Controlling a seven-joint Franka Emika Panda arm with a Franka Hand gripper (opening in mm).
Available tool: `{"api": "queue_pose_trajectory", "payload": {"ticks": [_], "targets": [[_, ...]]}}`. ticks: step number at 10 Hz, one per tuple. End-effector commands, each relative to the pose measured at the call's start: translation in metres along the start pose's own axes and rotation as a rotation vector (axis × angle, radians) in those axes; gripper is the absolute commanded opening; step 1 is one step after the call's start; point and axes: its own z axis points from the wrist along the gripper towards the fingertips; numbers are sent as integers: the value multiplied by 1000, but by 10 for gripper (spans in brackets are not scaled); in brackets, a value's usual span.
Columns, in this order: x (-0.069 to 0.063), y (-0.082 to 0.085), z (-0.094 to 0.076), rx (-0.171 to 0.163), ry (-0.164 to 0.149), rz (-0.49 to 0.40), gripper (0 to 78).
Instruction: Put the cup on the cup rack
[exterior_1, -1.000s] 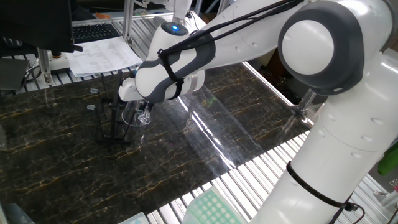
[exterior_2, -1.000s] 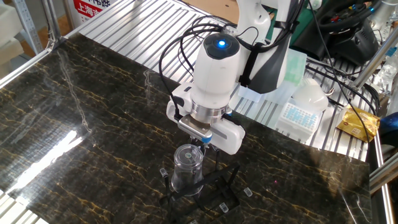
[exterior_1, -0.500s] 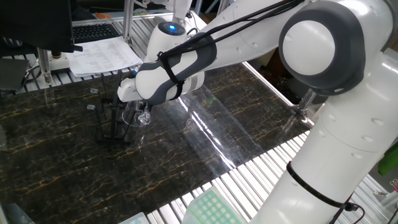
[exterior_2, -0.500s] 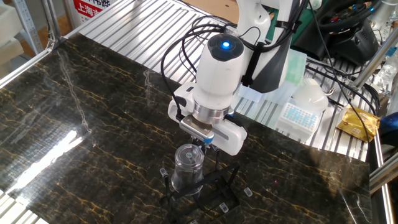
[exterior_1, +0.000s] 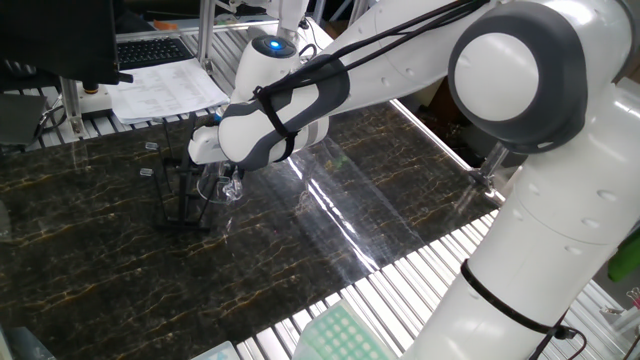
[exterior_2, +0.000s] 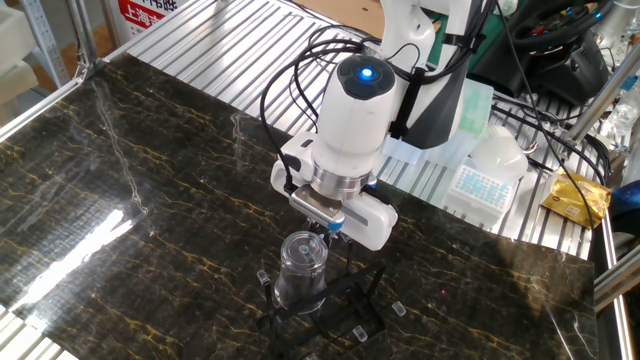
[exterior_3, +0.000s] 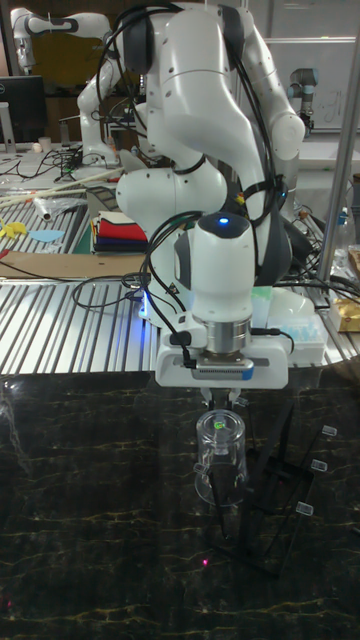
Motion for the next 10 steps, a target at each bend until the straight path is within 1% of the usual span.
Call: {"api": "queue_pose_trajectory", "payload": {"ticks": [1,10], "targets": [[-2,0,-2,10,-7,0,11],[-2,0,-2,7,-15,26,11]]}}
